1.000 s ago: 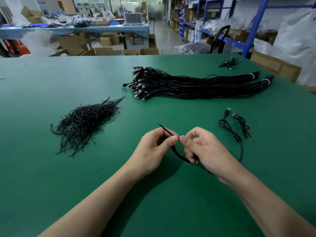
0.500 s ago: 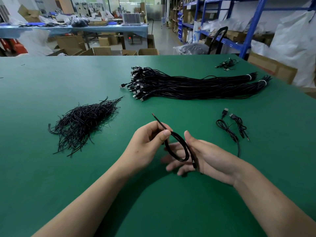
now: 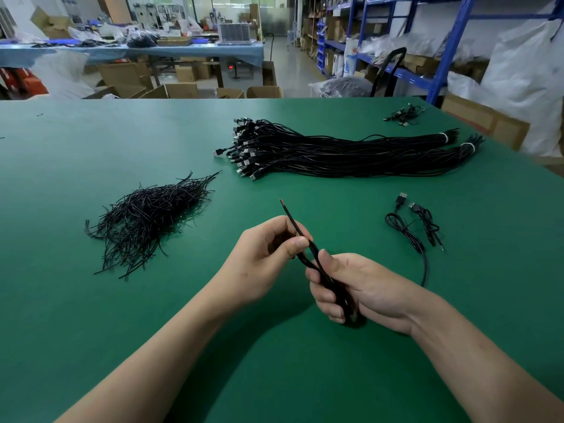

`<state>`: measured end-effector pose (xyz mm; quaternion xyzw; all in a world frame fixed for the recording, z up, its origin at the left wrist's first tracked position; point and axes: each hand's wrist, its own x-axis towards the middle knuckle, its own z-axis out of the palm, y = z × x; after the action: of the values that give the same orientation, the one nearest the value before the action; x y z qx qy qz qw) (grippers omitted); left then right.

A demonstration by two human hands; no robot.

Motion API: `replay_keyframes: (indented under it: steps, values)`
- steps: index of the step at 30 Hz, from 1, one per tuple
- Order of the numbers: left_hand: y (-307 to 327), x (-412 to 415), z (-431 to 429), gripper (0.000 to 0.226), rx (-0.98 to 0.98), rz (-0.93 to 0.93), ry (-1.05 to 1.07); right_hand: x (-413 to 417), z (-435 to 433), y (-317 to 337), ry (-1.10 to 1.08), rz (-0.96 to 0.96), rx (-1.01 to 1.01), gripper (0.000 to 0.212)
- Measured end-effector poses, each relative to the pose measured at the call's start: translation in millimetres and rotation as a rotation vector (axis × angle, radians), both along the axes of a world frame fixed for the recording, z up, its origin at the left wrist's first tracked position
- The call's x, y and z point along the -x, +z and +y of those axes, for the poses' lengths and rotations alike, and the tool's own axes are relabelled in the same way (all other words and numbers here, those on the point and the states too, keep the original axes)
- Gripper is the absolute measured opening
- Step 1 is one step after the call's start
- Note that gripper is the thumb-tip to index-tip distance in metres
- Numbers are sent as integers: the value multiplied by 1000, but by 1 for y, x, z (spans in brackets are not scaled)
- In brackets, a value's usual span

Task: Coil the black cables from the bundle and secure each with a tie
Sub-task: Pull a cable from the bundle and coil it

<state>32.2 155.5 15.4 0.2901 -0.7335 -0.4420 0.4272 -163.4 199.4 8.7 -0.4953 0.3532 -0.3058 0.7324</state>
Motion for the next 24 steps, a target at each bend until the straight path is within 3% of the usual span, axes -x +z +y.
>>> replay_keyframes:
  steps: [12,18,22,24]
  values:
    - [-4,-3,-5,8,116,-97,23,0,4,2,3,42,27,30]
    - [-6,-4,-7,9,115,-92,45,-4,1,0,-57,116,138,27]
    - [-9,-3,-6,7,157,-128,113,-4,0,-2,-120,295,281,27]
    - [-10,-1,-5,27,283,-168,271,-4,-1,-3,-182,406,345,29]
